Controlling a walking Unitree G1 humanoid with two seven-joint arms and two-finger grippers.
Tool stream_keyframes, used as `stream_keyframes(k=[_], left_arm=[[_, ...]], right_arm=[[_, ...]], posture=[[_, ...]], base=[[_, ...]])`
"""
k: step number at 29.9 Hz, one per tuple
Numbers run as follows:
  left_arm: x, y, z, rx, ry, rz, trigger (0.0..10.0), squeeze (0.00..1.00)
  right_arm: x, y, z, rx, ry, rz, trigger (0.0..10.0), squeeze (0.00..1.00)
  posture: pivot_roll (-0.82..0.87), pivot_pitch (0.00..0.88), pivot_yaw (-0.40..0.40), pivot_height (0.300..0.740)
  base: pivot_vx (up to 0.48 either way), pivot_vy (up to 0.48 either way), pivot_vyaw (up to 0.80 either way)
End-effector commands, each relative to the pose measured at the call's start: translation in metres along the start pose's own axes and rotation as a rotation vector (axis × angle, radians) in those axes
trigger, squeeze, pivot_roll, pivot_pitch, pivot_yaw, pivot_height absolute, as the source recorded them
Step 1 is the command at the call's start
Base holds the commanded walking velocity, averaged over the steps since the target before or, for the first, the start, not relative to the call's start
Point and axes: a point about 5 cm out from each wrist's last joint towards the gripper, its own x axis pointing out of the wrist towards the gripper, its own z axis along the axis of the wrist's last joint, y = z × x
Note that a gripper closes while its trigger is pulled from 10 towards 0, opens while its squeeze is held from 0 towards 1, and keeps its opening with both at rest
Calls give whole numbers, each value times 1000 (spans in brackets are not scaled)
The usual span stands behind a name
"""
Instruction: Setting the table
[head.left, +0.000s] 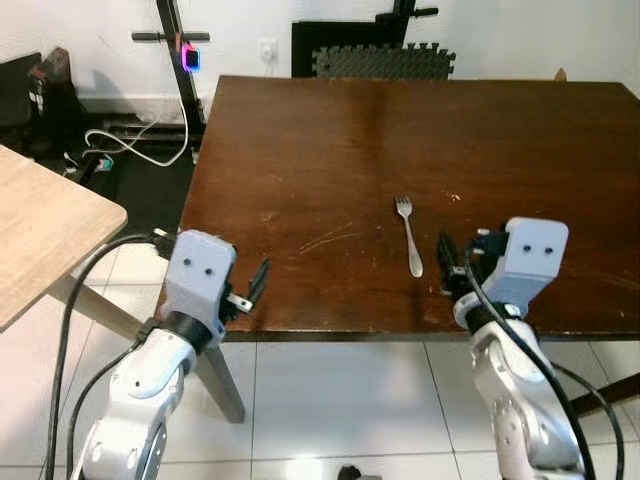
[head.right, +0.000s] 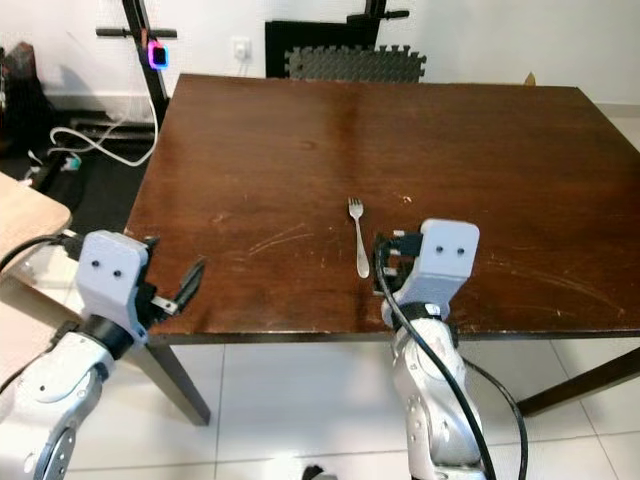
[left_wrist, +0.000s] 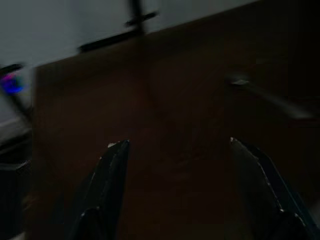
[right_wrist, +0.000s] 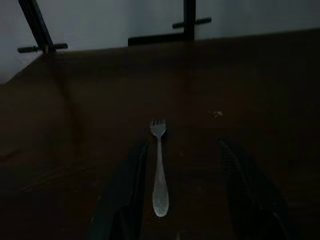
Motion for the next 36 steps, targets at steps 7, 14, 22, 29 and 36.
stream_keyframes(k=[7,14,22,29,36], left_arm=[[5,-8,-11,-45,29,20,10000,0],[6,-10,-15,-66,33,36,10000,0],[9,-6,-16,-68,29,81,10000,0],[9,-5,-17,-66,33,96,10000,0],[9,-6,-17,-63,35,104,10000,0]], right_arm=[[2,16,0,15,-25,62,10000,0],[4,21,-3,25,-25,82,10000,0],[5,21,-5,42,-22,84,10000,0],[4,19,-8,41,-16,80,10000,0],[4,18,-8,38,-11,77,10000,0]], posture=[[-12,19,42,740],[-10,20,33,740],[-16,27,33,740],[-19,29,32,740],[-19,33,31,740]], base=[[0,0,0],[0,0,0],[0,0,0],[-35,0,0],[-247,0,0]])
